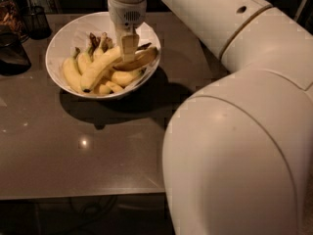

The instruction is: Pick banana from white bowl

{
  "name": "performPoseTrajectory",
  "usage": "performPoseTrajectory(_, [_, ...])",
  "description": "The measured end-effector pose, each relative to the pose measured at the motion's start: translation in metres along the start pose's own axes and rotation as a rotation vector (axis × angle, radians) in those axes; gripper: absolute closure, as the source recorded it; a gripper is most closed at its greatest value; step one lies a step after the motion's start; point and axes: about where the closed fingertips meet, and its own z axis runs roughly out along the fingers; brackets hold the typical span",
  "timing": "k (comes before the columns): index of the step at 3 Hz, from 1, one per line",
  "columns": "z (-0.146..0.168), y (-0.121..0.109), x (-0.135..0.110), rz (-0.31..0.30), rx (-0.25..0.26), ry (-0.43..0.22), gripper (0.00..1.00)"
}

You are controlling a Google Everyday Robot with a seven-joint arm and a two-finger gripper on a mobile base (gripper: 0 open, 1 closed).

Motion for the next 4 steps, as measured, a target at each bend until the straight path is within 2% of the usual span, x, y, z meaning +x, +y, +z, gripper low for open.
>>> performPoseTrajectory(1, [-0.027, 0.016, -0.003, -0.038, 0.093, -0.064, 1.00])
performPoseTrajectory(2, [-0.041, 0.035, -0.001, -0.054, 0.138, -0.112, 1.00])
performPoseTrajectory(3, [-0.042, 0.036, 0.000, -0.053, 0.142, -0.114, 1.00])
performPoseTrajectory(4, [-0.050, 0.041, -0.009, -0.067, 0.143, -0.125, 1.00])
